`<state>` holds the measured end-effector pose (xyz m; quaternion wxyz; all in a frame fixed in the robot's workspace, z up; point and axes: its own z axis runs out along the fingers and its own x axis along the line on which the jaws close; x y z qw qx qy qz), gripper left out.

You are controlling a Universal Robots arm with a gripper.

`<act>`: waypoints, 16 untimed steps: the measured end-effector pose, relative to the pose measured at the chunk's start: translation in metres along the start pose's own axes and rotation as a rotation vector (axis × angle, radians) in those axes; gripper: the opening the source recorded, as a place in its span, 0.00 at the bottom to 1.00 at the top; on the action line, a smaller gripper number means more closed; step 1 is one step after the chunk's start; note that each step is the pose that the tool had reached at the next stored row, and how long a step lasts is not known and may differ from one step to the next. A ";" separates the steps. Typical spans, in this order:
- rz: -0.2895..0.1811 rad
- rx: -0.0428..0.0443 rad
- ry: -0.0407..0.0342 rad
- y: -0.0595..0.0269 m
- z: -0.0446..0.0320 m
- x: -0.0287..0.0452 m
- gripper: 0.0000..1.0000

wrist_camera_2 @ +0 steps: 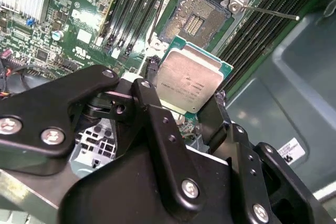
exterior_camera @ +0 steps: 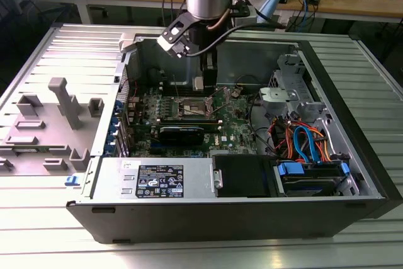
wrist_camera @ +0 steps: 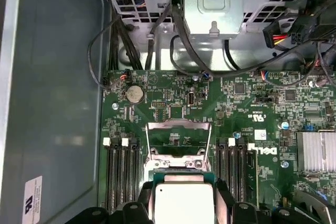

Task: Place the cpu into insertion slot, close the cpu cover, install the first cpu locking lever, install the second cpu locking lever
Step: 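Place the cpu into insertion slot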

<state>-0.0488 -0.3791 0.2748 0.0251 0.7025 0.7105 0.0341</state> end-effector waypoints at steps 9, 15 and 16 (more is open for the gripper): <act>-0.003 0.0001 0.0002 -0.0159 0.0417 0.0067 0.55; -0.028 0.0005 0.0012 -0.0197 0.0522 0.0070 0.55; -0.031 0.0008 -0.0021 -0.0198 0.0530 0.0070 0.55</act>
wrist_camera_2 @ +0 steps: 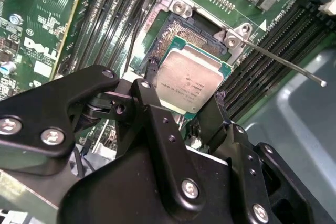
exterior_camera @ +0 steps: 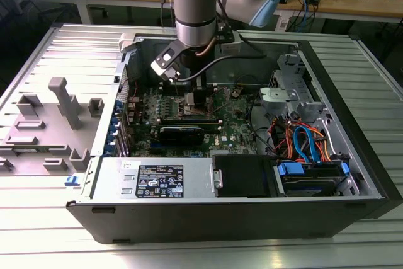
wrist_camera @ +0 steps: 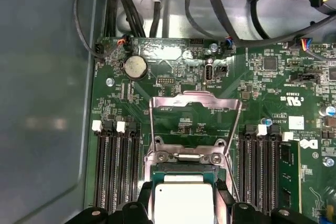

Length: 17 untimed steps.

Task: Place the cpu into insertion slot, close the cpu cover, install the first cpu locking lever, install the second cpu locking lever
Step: 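Place the cpu into insertion slot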

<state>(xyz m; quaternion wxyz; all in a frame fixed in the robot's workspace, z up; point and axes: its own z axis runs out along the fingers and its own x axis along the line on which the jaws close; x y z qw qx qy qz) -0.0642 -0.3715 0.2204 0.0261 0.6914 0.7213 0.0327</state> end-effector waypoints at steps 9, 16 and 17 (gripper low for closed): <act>0.004 0.0009 -0.0179 -0.0026 0.0081 0.0003 0.55; 0.013 0.0020 -0.0186 -0.0037 0.0170 0.0003 0.55; 0.015 0.0026 -0.0187 -0.0038 0.0179 0.0003 0.55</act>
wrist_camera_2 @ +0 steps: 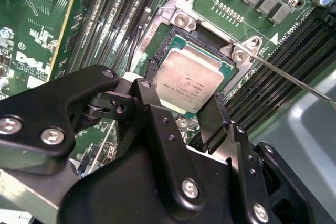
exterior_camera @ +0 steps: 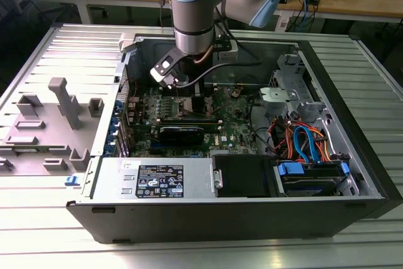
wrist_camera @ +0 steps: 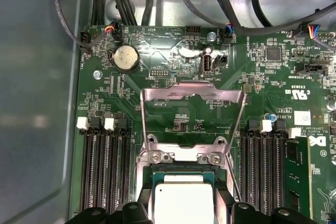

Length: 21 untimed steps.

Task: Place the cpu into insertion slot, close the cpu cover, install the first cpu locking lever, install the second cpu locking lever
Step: 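Place the cpu into insertion slot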

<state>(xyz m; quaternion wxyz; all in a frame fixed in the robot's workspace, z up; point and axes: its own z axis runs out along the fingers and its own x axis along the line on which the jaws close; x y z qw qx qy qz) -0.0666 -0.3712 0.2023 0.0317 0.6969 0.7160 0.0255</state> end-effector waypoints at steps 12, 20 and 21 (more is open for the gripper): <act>0.007 0.0006 -0.0077 -0.0001 0.0015 0.0000 0.55; 0.006 0.0010 -0.0223 -0.0001 0.0028 0.0018 0.55; 0.006 0.0011 -0.0225 -0.0001 0.0028 0.0018 0.55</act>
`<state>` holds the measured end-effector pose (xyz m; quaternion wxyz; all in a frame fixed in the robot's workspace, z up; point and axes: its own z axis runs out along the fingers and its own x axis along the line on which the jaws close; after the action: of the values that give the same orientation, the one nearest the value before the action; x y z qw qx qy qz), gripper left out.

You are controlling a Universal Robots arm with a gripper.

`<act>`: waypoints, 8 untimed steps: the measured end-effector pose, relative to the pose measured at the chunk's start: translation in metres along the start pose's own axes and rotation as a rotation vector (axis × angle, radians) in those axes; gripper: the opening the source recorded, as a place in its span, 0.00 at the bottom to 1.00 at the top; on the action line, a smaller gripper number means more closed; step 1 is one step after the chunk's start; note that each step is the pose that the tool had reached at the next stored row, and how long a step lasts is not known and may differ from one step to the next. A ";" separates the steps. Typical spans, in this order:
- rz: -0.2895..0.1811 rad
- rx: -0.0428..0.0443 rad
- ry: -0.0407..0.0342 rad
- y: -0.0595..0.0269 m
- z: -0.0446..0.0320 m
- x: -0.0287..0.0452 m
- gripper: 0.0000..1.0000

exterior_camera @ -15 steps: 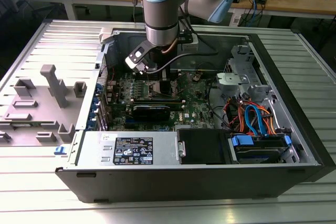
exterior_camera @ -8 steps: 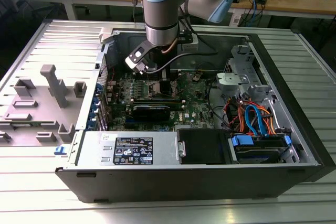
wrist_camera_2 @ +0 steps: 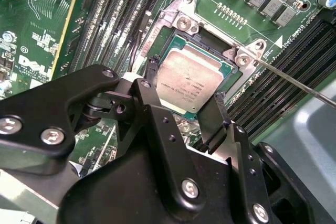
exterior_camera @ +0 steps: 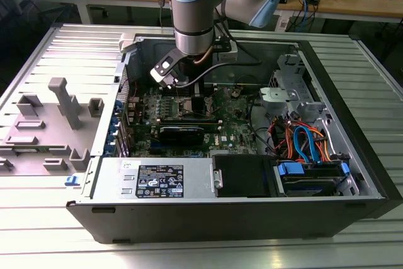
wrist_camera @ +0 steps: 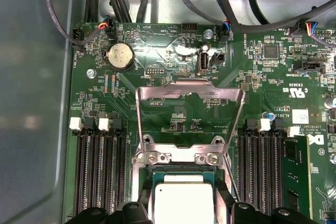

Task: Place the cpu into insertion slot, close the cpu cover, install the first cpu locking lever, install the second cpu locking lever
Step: 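Place the cpu into insertion slot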

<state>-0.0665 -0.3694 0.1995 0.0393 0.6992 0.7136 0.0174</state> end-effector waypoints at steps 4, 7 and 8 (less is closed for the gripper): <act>0.002 0.0001 -0.0002 0.0000 0.0002 0.0001 0.55; 0.004 0.0002 -0.0003 -0.0001 0.0012 0.0001 0.55; 0.004 0.0003 -0.0006 -0.0001 0.0015 0.0001 0.55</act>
<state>-0.0665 -0.3694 0.1980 0.0393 0.7007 0.7122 0.0172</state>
